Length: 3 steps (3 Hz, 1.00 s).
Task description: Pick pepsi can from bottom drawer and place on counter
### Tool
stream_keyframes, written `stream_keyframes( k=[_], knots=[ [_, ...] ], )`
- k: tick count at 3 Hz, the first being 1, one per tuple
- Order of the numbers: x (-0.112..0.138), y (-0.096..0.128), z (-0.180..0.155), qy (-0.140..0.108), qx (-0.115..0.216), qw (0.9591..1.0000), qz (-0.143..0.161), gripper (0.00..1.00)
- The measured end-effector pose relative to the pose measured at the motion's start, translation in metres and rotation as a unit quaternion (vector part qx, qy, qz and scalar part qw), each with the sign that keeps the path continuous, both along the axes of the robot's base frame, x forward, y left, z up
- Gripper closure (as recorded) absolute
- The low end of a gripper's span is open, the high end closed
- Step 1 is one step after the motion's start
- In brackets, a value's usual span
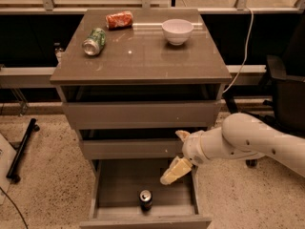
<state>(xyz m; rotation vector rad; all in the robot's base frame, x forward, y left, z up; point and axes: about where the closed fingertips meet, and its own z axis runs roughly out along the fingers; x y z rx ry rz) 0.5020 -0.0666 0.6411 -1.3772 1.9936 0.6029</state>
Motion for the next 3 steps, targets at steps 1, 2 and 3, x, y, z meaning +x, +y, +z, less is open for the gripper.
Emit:
stream_keyframes(
  k=[1,2,3],
  knots=[
    [0.008,-0.004,-0.027,-0.003,0.002,0.9999,-0.012,0.00],
    [0.009,-0.012,-0.061,0.002,0.021,0.9997,-0.016,0.00],
    [0.010,-0.010,-0.064,0.004,0.019,0.9996,-0.018,0.00]
  ],
)
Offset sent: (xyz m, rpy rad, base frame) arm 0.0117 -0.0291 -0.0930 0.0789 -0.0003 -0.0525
